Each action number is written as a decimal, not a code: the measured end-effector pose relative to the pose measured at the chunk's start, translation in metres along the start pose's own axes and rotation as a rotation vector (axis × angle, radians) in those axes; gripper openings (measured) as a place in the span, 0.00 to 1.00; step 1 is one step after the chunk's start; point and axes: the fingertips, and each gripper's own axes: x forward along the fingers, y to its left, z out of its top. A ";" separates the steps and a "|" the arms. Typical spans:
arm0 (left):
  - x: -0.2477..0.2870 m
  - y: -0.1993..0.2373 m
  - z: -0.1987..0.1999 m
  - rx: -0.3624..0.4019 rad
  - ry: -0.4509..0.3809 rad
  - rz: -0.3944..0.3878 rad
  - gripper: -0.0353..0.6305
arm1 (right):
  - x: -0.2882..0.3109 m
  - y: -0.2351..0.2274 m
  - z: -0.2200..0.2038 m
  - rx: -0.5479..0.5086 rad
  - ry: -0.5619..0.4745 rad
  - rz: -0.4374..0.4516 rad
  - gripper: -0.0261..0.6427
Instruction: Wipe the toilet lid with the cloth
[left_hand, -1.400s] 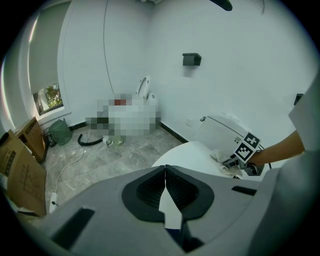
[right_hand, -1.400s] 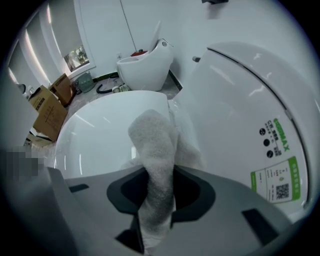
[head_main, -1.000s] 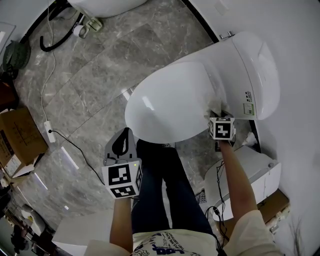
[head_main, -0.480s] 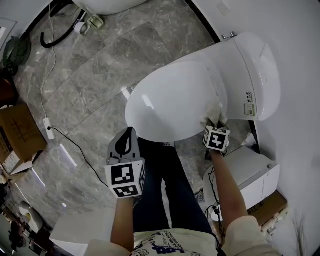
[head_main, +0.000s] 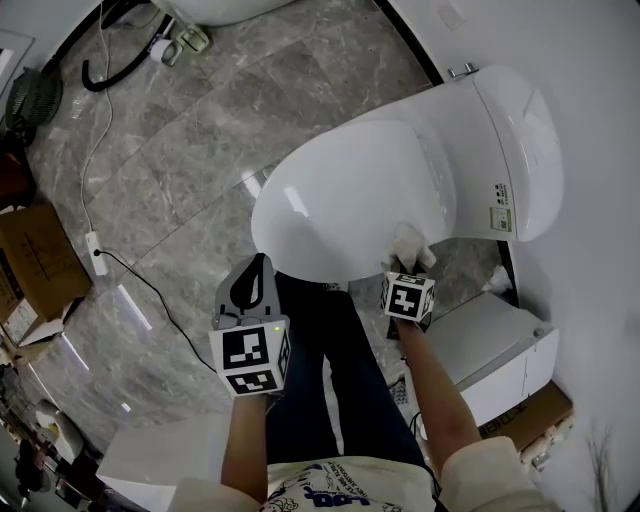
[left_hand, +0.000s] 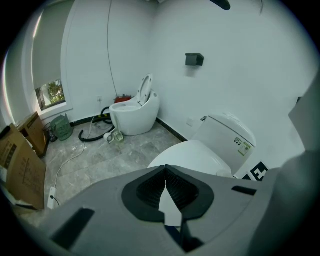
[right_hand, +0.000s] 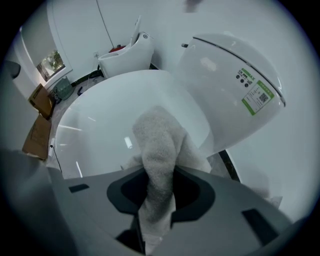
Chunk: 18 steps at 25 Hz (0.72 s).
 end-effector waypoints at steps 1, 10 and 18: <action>0.000 0.001 0.000 -0.003 0.000 0.003 0.07 | -0.001 0.005 -0.004 0.004 0.009 0.006 0.19; -0.006 0.016 -0.003 -0.021 -0.004 0.029 0.07 | -0.008 0.052 -0.025 -0.094 0.071 0.014 0.19; -0.013 0.033 -0.010 -0.049 -0.007 0.056 0.07 | -0.012 0.090 -0.030 -0.130 0.099 0.028 0.19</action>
